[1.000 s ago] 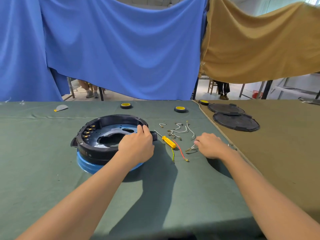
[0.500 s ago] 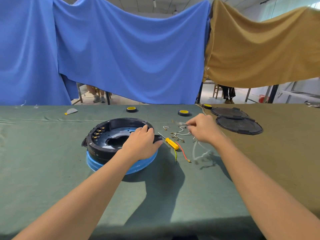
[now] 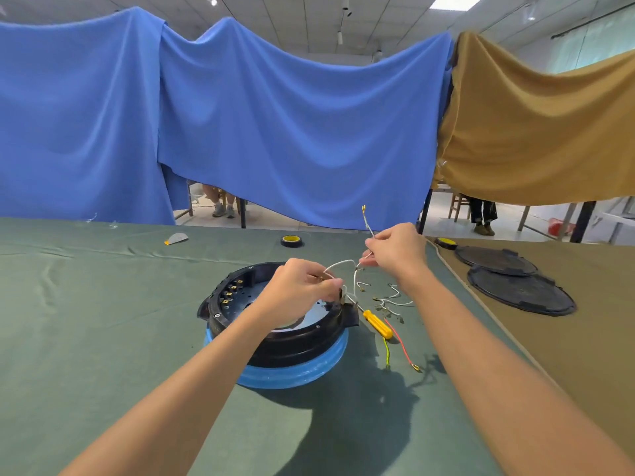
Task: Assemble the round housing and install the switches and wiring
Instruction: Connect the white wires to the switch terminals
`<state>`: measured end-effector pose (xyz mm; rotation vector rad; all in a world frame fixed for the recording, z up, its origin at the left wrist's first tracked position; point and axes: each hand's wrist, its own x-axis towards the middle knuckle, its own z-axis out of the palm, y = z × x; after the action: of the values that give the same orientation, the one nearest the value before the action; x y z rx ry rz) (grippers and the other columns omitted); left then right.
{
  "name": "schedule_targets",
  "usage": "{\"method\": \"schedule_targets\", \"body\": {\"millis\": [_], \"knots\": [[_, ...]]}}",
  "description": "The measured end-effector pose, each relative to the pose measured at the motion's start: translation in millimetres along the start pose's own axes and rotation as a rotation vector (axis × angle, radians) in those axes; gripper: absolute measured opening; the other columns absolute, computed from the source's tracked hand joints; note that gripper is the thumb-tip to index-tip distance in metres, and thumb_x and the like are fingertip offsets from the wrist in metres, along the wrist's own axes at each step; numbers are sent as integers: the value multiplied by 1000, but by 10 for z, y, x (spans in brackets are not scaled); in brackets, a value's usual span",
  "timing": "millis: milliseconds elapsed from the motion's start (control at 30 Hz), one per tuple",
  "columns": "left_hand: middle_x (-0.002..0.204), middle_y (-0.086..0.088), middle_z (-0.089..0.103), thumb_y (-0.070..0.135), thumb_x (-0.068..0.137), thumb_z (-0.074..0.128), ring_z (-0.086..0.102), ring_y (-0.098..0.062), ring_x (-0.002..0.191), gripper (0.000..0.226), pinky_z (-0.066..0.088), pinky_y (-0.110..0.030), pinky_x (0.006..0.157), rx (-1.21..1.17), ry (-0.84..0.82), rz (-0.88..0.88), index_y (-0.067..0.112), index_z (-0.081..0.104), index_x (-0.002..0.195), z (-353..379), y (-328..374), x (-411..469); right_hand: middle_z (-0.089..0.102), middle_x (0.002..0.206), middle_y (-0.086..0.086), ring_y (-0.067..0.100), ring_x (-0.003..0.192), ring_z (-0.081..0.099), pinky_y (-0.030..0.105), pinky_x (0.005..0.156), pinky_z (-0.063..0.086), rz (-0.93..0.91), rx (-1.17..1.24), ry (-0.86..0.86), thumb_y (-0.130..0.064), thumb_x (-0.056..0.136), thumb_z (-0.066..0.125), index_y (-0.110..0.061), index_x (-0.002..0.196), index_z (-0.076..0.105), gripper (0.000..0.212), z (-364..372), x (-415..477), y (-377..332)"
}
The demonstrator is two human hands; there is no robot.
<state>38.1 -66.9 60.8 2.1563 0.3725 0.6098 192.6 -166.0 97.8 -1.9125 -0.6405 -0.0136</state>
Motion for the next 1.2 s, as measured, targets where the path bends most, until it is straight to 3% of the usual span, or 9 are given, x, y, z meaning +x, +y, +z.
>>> {"method": "schedule_targets", "body": {"millis": [100,267,367,500,633,733,833,1033,1200], "knots": [[80,-3,77,16,92,66,74,-12,79,10,59,-28,81,-213,118,-53,10,74,90,-84,-77,19,71,61,10,20,57,72,33,72,61,96,169,-21,-2,91,62,0,75,69,17,93,14,-67],[78,-2,77,16,90,69,74,-16,77,6,59,-24,69,-488,350,-138,11,71,92,-232,-122,78,72,65,10,20,62,73,38,83,58,171,302,-103,-4,90,65,4,90,68,9,266,27,-74],[79,-6,76,11,90,69,74,-19,76,5,60,-28,72,-470,436,-119,8,71,94,-309,-123,111,71,78,11,20,69,73,40,81,57,145,158,-122,-16,93,62,3,109,58,26,339,20,-93],[77,-6,76,10,90,69,74,-20,75,4,60,-27,70,-464,458,-93,13,71,87,-441,-125,143,57,116,8,25,111,50,34,90,40,-325,-346,140,-29,96,54,-10,126,54,35,398,-23,-169],[73,-6,75,13,90,69,72,-15,65,6,56,-20,62,-456,396,-59,11,73,86,-565,-122,181,65,111,1,16,106,56,23,90,39,-628,-213,-144,-26,98,54,-13,116,65,26,486,-76,-443],[76,-8,76,16,90,69,69,-14,62,10,55,-20,60,-438,365,-31,8,75,90,-643,-108,197,72,92,2,18,90,67,27,84,51,-546,-140,-421,-21,99,51,-10,101,71,23,566,-92,-605],[76,-11,75,16,89,71,70,-16,62,17,53,-19,57,-470,397,-43,2,72,97,-723,-140,192,67,75,6,19,69,69,30,72,58,-342,225,-615,-9,99,51,1,97,69,21,701,-125,-643],[72,-7,75,34,92,66,72,-17,66,28,55,-27,62,-389,548,-120,7,67,89,-936,-351,211,64,72,8,6,46,50,25,55,53,-135,430,-644,-5,97,55,2,92,67,14,937,-146,-674],[91,-4,73,34,91,66,68,-21,95,19,53,-39,90,-118,517,-323,15,68,88,-1136,-804,202,49,66,9,6,38,38,21,42,43,214,782,-601,3,96,48,5,84,62,19,1079,-61,-747]]}}
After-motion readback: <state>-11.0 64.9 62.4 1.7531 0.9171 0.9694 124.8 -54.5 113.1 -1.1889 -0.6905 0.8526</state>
